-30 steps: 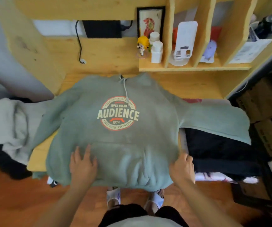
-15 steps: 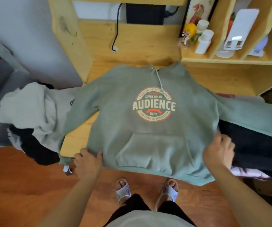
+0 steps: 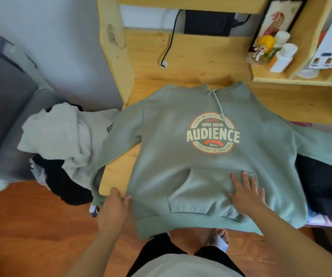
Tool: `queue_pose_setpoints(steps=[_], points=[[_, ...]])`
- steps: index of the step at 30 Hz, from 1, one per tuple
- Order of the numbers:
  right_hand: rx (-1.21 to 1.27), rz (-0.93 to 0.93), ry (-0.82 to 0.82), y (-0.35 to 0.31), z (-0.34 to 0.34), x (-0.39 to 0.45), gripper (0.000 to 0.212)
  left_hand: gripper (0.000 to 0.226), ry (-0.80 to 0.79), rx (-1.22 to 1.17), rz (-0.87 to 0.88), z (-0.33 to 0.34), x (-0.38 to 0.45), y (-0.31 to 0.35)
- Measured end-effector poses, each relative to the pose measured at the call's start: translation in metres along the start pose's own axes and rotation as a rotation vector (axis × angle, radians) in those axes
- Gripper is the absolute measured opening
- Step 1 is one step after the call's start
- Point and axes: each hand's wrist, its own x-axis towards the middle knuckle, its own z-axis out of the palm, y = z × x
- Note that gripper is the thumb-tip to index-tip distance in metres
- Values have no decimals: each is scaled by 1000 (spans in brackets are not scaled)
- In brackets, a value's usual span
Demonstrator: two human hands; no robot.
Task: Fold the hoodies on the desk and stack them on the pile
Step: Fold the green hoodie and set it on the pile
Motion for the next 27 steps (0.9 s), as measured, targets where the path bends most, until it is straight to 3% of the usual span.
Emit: queue_pose_setpoints(steps=[3, 5, 7, 10, 13, 15, 17, 19, 21, 23, 27], points=[[-52, 5, 149, -36, -25, -1, 68, 30, 162, -240, -92, -18, 23, 8], [26, -199, 224, -67, -34, 4, 69, 34, 181, -453, -161, -35, 51, 14], [69, -365, 141, -96, -34, 15, 77, 42, 151, -503, -162, -48, 86, 11], [-2, -332, -16, -112, -23, 27, 83, 60, -42, -175, -64, -55, 128, -7], [-5, -306, -1, -107, -18, 24, 84, 52, -313, 53, -83, -51, 142, -24], [13, -321, -12, -105, -20, 21, 85, 51, -161, 183, -53, -48, 136, -18], [162, -348, -17, -101, -27, 19, 81, 65, 80, 242, 210, -41, 123, 6], [373, -350, 68, -91, -37, 20, 70, 67, 108, 245, 553, -27, 109, 44], [462, -318, 141, -75, -52, 22, 62, 63, 40, 297, 792, -7, 100, 82], [424, -277, 155, -58, -70, 29, 59, 64, -71, 358, 789, 5, 99, 108], [400, -193, 231, -32, -107, 59, 50, 81, -264, 548, 592, 12, 118, 119]])
